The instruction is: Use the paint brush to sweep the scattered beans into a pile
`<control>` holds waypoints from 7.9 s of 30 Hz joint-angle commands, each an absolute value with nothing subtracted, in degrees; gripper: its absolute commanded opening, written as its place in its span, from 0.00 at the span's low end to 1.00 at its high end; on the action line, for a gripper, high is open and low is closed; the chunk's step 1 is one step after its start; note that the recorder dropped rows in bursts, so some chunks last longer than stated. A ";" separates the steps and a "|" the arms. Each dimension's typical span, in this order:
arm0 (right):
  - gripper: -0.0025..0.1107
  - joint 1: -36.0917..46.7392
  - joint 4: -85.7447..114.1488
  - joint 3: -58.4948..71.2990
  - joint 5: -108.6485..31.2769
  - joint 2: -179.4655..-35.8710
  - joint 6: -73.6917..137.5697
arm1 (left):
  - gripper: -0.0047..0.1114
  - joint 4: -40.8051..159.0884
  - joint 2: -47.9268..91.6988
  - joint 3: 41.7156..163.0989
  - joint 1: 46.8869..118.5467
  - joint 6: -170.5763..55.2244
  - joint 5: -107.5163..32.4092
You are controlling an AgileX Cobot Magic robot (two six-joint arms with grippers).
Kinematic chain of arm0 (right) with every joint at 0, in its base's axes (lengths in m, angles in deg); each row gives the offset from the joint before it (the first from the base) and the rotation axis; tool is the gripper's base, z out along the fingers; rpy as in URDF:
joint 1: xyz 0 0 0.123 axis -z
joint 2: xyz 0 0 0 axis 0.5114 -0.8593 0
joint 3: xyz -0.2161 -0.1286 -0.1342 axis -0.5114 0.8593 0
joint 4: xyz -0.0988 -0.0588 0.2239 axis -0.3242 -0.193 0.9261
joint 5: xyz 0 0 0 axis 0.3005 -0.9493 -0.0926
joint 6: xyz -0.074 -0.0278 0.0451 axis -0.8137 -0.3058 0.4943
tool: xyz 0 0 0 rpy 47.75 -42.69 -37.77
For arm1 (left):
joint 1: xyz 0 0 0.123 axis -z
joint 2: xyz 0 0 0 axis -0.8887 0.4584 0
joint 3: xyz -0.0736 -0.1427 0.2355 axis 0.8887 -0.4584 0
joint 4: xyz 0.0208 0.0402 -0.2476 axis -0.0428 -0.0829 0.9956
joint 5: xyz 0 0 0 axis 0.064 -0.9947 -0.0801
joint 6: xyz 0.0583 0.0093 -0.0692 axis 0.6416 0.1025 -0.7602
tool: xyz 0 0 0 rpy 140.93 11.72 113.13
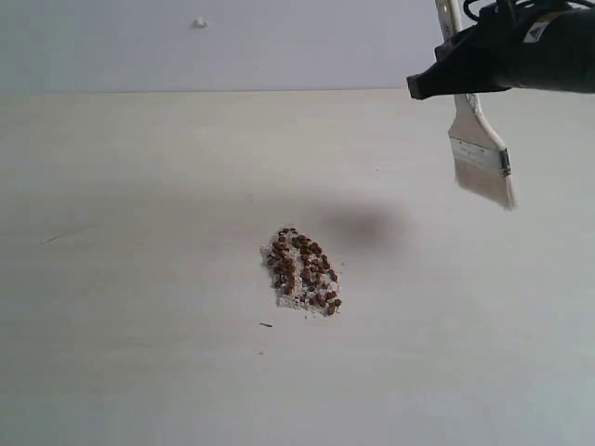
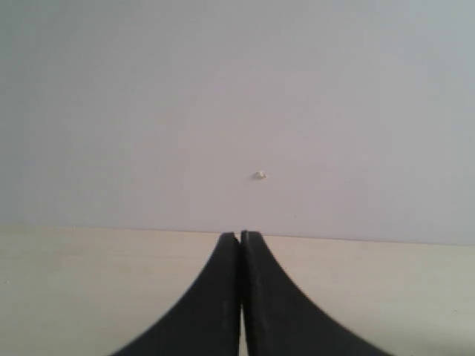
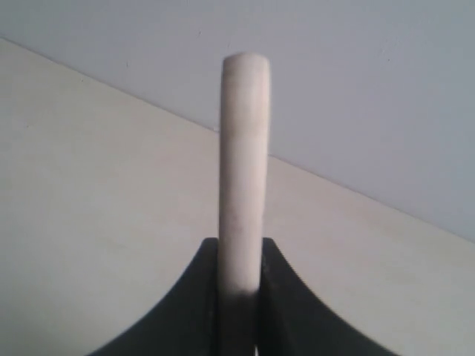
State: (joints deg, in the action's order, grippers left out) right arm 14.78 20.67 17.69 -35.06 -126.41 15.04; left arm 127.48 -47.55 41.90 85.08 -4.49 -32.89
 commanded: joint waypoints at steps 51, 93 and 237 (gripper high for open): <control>0.02 24.72 77.02 7.62 -89.78 -151.64 -10.91 | 0.04 127.27 -47.93 41.72 84.97 -4.80 -32.90; 0.42 24.72 71.48 7.52 -68.94 -145.00 -15.22 | 0.04 127.27 -47.93 41.72 84.97 -4.80 -32.90; 0.02 33.73 14.75 71.30 -57.41 -35.87 31.66 | 0.04 127.27 -47.93 41.72 84.97 -4.80 -32.90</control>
